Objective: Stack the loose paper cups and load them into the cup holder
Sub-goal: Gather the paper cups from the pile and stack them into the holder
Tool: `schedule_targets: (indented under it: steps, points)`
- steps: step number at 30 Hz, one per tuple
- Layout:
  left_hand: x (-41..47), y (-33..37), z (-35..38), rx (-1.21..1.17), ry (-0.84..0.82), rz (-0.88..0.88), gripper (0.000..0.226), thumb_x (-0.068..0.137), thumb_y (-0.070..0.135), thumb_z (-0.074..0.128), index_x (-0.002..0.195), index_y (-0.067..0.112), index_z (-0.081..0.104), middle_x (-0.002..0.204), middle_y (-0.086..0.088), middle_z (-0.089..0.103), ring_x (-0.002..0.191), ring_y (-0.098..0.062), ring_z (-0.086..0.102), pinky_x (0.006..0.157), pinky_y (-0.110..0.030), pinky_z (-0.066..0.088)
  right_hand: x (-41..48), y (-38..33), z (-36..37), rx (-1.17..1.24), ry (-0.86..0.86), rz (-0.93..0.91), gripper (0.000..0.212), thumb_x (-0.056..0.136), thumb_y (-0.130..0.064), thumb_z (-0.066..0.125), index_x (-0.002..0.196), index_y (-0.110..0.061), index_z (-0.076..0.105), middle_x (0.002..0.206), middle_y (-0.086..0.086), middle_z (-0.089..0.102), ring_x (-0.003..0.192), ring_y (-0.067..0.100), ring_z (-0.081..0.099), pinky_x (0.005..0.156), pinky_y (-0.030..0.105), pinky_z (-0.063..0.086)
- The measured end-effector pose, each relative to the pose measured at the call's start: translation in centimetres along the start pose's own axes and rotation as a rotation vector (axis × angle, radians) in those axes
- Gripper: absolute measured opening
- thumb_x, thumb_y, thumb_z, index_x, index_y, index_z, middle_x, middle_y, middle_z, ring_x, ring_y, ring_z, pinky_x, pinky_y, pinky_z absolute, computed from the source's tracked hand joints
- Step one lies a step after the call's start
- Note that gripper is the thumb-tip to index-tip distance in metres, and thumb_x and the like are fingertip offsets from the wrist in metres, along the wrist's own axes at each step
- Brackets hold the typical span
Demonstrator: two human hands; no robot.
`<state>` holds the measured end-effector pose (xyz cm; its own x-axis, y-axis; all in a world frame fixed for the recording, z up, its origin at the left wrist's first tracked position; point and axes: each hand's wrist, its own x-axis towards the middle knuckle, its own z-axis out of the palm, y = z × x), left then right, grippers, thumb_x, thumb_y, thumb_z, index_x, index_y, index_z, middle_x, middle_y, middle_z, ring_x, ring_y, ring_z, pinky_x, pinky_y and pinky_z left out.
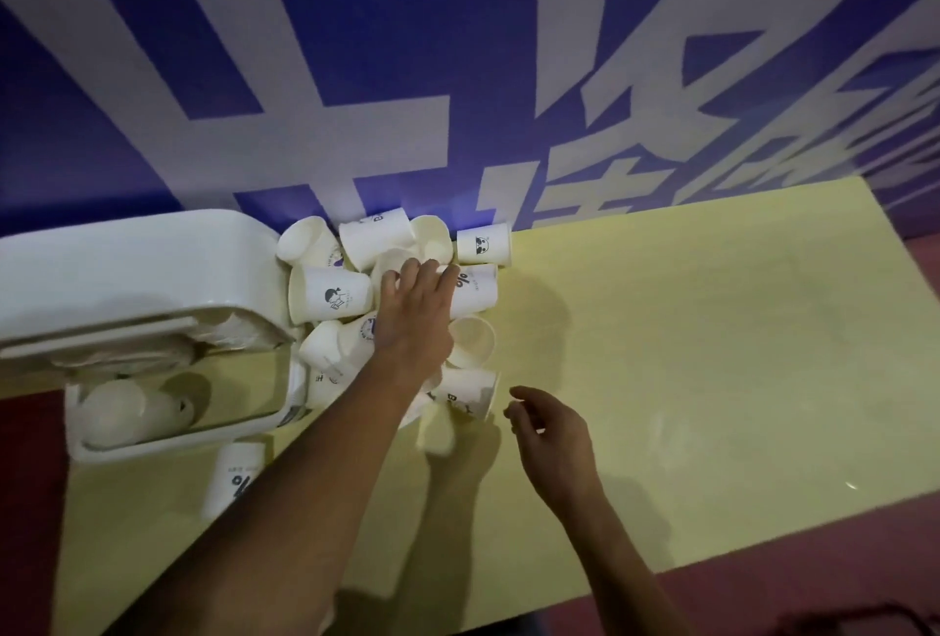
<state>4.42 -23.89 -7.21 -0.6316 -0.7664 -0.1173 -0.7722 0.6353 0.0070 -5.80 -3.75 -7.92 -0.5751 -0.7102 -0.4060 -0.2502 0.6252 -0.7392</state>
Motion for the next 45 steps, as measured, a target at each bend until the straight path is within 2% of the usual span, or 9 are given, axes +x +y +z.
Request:
schedule_targets:
  steps: [6, 11, 14, 15, 20, 27, 35, 41, 45]
  points:
    - [1.3, -0.8, -0.1, -0.083, 0.052, 0.008, 0.075, 0.077, 0.040, 0.080, 0.142, 0.021, 0.050, 0.128, 0.001, 0.063, 0.122, -0.025, 0.053, 0.108, -0.042, 0.029, 4.5, 0.1, -1.9, -0.045, -0.060, -0.049, 0.025, 0.099, -0.020, 0.062, 0.121, -0.017, 0.073, 0.105, -0.004, 0.078, 0.086, 0.003, 0.068, 0.074, 0.003, 0.045]
    - [0.5, -0.4, -3.6, -0.533, 0.150, -0.109, 0.074, 0.072, 0.037, 0.087, 0.135, 0.023, 0.050, 0.128, 0.000, 0.057, 0.116, -0.023, 0.055, 0.100, -0.035, 0.043, 8.6, -0.9, -2.2, -0.050, -0.019, -0.065, 0.032, 0.097, -0.026, 0.065, 0.128, -0.016, 0.067, 0.106, -0.001, 0.073, 0.084, 0.012, 0.068, 0.086, 0.034, 0.056]
    - [-0.9, 0.2, -6.0, -0.771, 0.248, -0.215, 0.073, 0.077, 0.032, 0.088, 0.139, 0.028, 0.050, 0.134, 0.005, 0.048, 0.113, -0.004, 0.048, 0.092, -0.009, 0.040, 12.1, -2.2, -2.0, -0.091, 0.004, -0.125, 0.043, 0.095, -0.031, 0.069, 0.134, -0.013, 0.063, 0.114, 0.003, 0.069, 0.085, 0.019, 0.066, 0.088, 0.037, 0.054]
    - [-1.5, 0.3, -6.5, -0.809, 0.281, -0.250, 0.075, 0.077, 0.032, 0.088, 0.141, 0.028, 0.050, 0.135, 0.006, 0.048, 0.115, -0.002, 0.047, 0.092, -0.009, 0.040, 13.5, -2.7, -2.1, -0.098, 0.002, -0.142, 0.047, 0.095, -0.034, 0.070, 0.135, -0.012, 0.061, 0.118, 0.004, 0.067, 0.086, 0.020, 0.065, 0.087, 0.035, 0.053]
    - [-3.8, 0.2, -6.8, -0.949, 0.284, -0.450, 0.081, 0.071, 0.041, 0.091, 0.137, 0.036, 0.044, 0.131, 0.012, 0.055, 0.117, -0.017, 0.058, 0.095, -0.046, 0.056, 18.2, -5.3, -3.2, -0.125, -0.126, -0.172, 0.075, 0.082, -0.057, 0.078, 0.141, -0.017, 0.053, 0.128, 0.002, 0.055, 0.104, 0.020, 0.061, 0.089, 0.037, 0.053]
    - [-5.4, 0.5, -6.1, -0.825, 0.357, -0.430, 0.084, 0.071, 0.050, 0.085, 0.140, 0.015, 0.053, 0.135, -0.003, 0.055, 0.124, -0.021, 0.053, 0.098, -0.041, 0.054, 15.5, -3.4, -1.6, -0.308, -0.368, -0.402, 0.099, 0.056, -0.058, 0.094, 0.139, -0.024, 0.052, 0.132, -0.006, 0.051, 0.110, 0.014, 0.056, 0.088, 0.044, 0.058]
    - [-5.7, 0.3, -6.0, -0.882, 0.267, -0.428, 0.084, 0.070, 0.051, 0.087, 0.142, 0.026, 0.051, 0.139, 0.008, 0.049, 0.126, -0.014, 0.049, 0.098, -0.038, 0.054, 14.5, -2.3, -0.5, -0.345, -0.256, -0.469, 0.087, 0.063, -0.056, 0.089, 0.138, -0.028, 0.056, 0.126, -0.002, 0.049, 0.115, 0.023, 0.055, 0.082, 0.040, 0.057]
    - [-7.2, -0.9, -6.4, -0.940, 0.235, -0.384, 0.081, 0.070, 0.053, 0.086, 0.140, 0.032, 0.050, 0.139, 0.011, 0.048, 0.125, -0.005, 0.048, 0.095, -0.014, 0.047, 13.0, -2.4, -0.6, -0.397, -0.115, -0.594, 0.075, 0.075, -0.061, 0.074, 0.130, -0.013, 0.057, 0.122, 0.002, 0.059, 0.103, 0.026, 0.061, 0.075, 0.044, 0.059]
    - [-8.7, -2.0, -7.1, -0.985, 0.271, -0.343, 0.079, 0.071, 0.044, 0.090, 0.137, 0.028, 0.051, 0.133, 0.012, 0.053, 0.122, 0.002, 0.048, 0.088, 0.002, 0.037, 10.4, -3.6, -1.2, -0.247, 0.010, -0.567, 0.069, 0.079, -0.047, 0.082, 0.131, -0.011, 0.056, 0.121, 0.000, 0.065, 0.104, 0.022, 0.064, 0.081, 0.042, 0.058]
